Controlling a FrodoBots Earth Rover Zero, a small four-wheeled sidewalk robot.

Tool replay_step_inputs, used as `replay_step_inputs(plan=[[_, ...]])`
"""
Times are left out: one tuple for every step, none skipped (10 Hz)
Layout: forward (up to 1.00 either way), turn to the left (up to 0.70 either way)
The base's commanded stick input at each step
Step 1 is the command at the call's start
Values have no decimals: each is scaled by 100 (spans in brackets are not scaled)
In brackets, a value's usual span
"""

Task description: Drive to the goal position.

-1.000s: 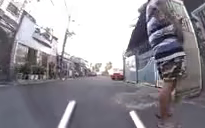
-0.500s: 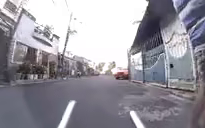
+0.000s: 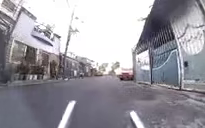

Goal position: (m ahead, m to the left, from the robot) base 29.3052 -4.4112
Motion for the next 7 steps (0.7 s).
replay_step_inputs(plan=[[100,0],[100,0],[100,0],[100,0],[100,0],[100,0],[100,0]])
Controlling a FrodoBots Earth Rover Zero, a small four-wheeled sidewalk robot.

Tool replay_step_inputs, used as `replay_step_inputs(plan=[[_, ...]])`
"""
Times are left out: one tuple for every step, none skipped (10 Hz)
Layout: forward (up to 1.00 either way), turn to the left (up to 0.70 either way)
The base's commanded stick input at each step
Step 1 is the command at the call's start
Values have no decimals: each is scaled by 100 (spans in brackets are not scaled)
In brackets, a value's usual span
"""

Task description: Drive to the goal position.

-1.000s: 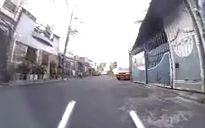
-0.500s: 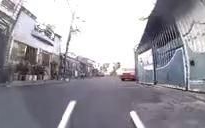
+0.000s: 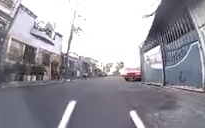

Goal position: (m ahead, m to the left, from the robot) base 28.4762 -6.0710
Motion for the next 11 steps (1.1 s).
replay_step_inputs(plan=[[100,0],[100,0],[100,0],[100,0],[100,0],[100,0],[100,0],[100,0],[100,-1],[100,-12],[100,-40]])
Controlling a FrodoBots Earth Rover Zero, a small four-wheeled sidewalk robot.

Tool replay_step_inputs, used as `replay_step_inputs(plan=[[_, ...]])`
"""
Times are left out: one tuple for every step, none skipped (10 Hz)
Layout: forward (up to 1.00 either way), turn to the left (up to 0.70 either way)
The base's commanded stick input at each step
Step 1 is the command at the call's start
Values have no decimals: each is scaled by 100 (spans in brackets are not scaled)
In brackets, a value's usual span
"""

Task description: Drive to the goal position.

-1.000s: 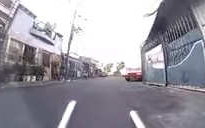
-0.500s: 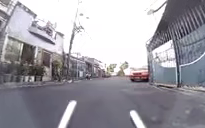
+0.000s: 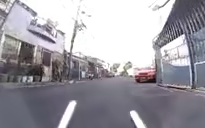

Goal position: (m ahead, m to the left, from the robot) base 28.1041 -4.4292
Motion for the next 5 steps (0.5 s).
replay_step_inputs(plan=[[100,-40],[100,-40],[100,-40],[100,-40],[100,-40]])
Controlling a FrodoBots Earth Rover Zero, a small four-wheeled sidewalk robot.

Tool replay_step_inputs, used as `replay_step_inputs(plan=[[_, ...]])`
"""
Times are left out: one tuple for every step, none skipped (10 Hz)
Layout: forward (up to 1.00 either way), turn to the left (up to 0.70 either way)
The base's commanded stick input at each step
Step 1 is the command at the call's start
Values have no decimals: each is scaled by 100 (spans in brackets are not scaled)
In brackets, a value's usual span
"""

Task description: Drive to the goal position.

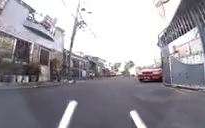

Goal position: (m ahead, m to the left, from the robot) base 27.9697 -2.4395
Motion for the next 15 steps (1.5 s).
replay_step_inputs(plan=[[100,-40],[100,-40],[100,-40],[100,-25],[100,0],[100,0],[100,0],[100,0],[100,0],[100,0],[100,0],[100,0],[100,0],[100,0],[100,0]])
